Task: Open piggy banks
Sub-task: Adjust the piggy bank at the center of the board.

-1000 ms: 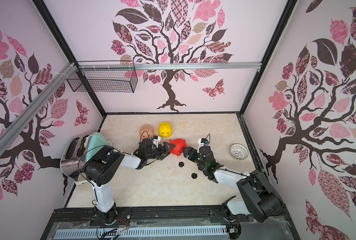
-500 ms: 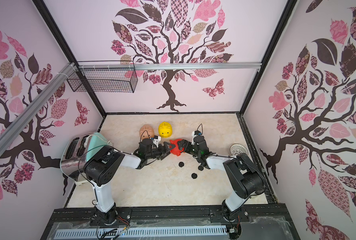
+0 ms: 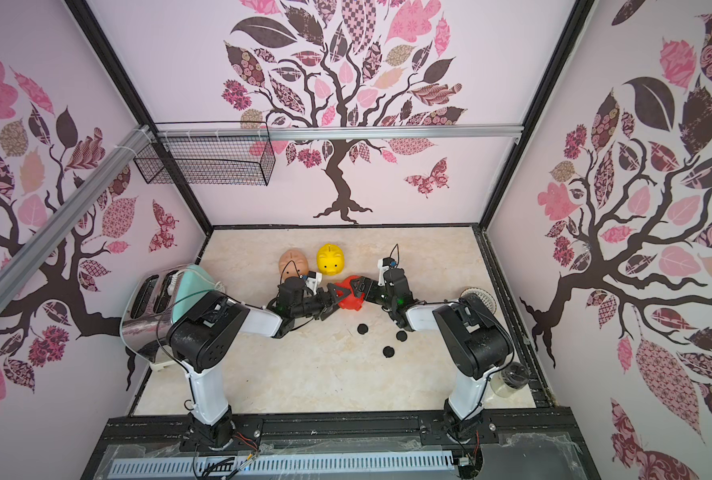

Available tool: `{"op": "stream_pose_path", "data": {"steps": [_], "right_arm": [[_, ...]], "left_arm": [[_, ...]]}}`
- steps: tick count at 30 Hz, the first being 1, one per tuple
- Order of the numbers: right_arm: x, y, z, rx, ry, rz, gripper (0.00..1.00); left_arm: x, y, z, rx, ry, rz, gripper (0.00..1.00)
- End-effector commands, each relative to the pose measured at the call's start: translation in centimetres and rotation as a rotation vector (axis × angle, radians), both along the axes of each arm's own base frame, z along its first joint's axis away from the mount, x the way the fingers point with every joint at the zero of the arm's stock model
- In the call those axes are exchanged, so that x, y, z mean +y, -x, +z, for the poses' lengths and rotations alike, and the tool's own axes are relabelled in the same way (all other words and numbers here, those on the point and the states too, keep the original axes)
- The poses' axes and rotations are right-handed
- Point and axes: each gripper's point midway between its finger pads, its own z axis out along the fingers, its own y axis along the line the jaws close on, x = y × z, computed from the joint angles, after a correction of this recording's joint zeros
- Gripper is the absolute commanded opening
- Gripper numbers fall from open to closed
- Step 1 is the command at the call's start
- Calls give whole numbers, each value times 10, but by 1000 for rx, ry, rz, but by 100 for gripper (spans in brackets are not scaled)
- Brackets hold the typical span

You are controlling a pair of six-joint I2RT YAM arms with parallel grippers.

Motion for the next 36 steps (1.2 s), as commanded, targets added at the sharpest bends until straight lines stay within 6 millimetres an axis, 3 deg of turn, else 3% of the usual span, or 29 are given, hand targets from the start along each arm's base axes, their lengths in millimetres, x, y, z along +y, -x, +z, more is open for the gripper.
{"op": "stream_pose_path", "data": {"steps": [1,7,14,28,36], "right_arm": [[-3,13,-35,94,47,23,94],[-5,14,-42,115,40,17,93],[-6,16,-43,121,36,17,93],[-3,16,-44,128,24,25,92],[-3,16,-45,131,21,27,92]], "left_arm": [[7,-2,-5,-1,-27,19,98],[26,-15,4,-24,33,101,98],[26,-27,16,-50,118,124,98],[29,-37,-5,5,125,183,98],[24,-48,-6,15,162,189,98]]}}
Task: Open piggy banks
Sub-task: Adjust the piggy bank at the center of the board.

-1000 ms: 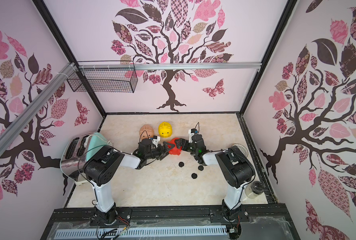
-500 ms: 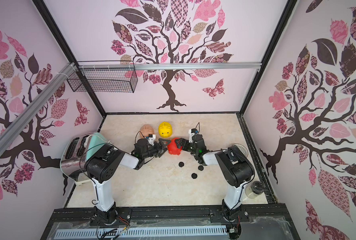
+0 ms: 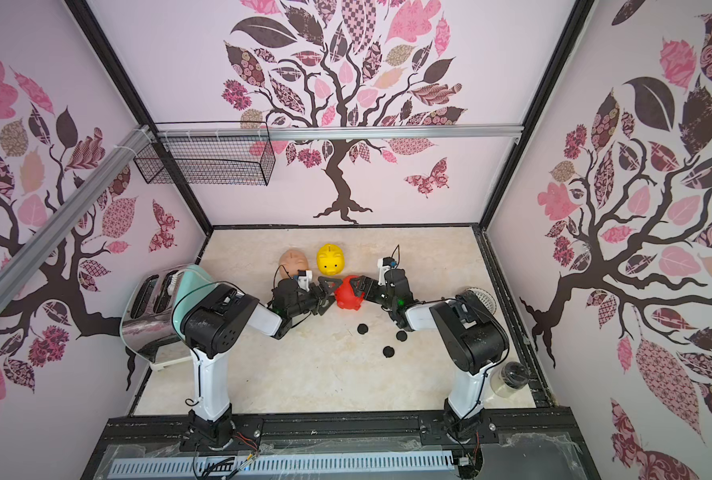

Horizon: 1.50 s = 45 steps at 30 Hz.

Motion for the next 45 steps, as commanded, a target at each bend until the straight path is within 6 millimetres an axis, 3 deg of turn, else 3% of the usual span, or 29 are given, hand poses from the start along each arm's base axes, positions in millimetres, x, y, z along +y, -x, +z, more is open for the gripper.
{"op": "stream_pose_path", "data": {"steps": [1,6,16,23,27,30,35,45], "right_arm": [[-4,19,-45,140,60,21,92],[-4,19,-47,147,58,20,92],[-3,20,-47,150,51,25,91],[-2,20,-43,144,44,27,93],[-9,20,-19,109,37,-9,99],[-24,26,24,39,47,-59,99],[-67,51,74,-49,100,-206,99],[-122,107,116,-140,131,-340,100]], "left_arm": [[0,-7,-1,-2,15,17,98],[-2,-10,-3,4,29,18,96],[-4,-12,-5,5,30,13,78],[-3,-11,-2,-14,11,9,75],[1,-8,4,-55,-62,4,75],[7,-6,14,-96,-158,1,75],[12,-2,36,-189,-369,-6,75],[-27,12,75,-340,-908,9,74]]}}
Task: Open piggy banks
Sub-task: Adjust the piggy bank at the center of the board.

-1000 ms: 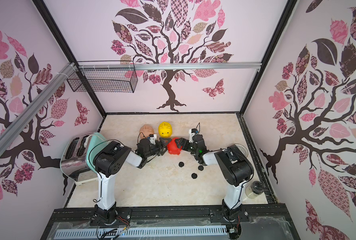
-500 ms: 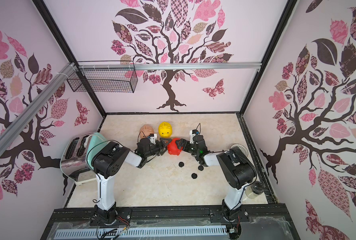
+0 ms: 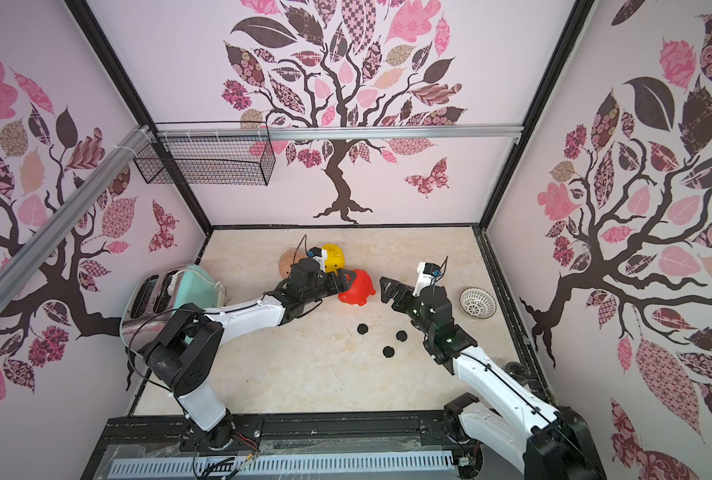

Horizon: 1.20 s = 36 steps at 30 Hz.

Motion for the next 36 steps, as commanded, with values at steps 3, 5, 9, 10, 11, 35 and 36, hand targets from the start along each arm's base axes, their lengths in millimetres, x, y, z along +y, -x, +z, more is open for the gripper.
{"op": "stream_pose_path", "data": {"steps": [3,5,9,10,11,35,36], "right_arm": [[-35,26,0,36,117,-104,100],[-47,35,8,20,128,-139,100],[-69,58,31,-51,110,-204,100],[-75,63,36,-68,106,-221,100],[-79,66,40,-82,107,-235,100],[-100,79,53,-138,173,-299,99],[-100,80,54,-139,174,-299,100]], "left_arm": [[4,-8,2,-87,-417,121,73],[-1,-17,5,-101,-490,164,72],[-14,-36,-1,-117,-584,214,71],[-17,-42,-2,-122,-600,232,71],[-20,-46,-3,-128,-616,241,71],[-63,-112,-56,-181,-723,397,70],[-63,-112,-59,-177,-725,396,70]]}}
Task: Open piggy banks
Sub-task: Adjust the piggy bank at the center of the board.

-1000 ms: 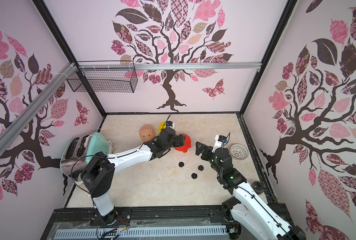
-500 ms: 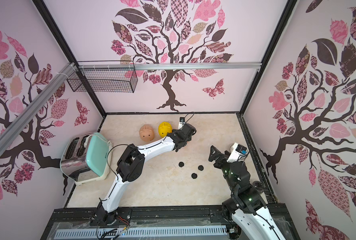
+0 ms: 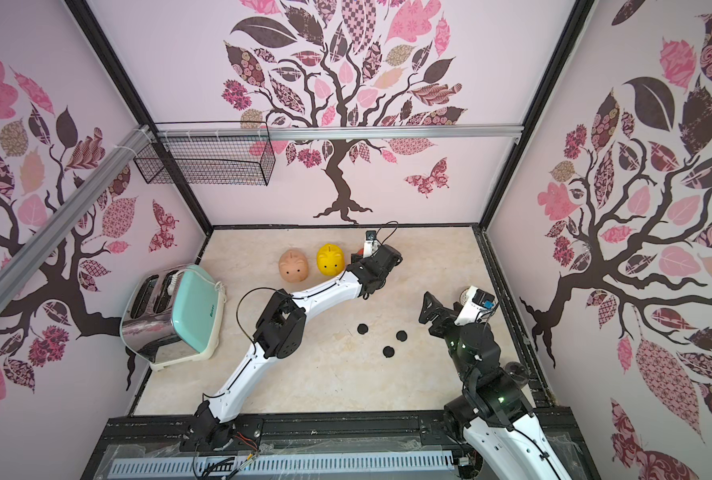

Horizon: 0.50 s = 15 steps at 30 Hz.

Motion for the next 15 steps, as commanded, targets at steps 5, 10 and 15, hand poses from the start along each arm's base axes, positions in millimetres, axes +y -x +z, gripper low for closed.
{"op": "stream_pose_path", "data": {"steps": [5,10,15], "right_arm": [[-4,0,3,-7,24,-17,100],[-3,0,3,-7,25,-16,100],[-3,-1,0,0,29,-14,100]], "left_arm": [[-3,4,-33,69,-31,-14,85],[-3,5,-28,67,-19,-18,98],[-6,9,-17,65,11,-42,98]]}}
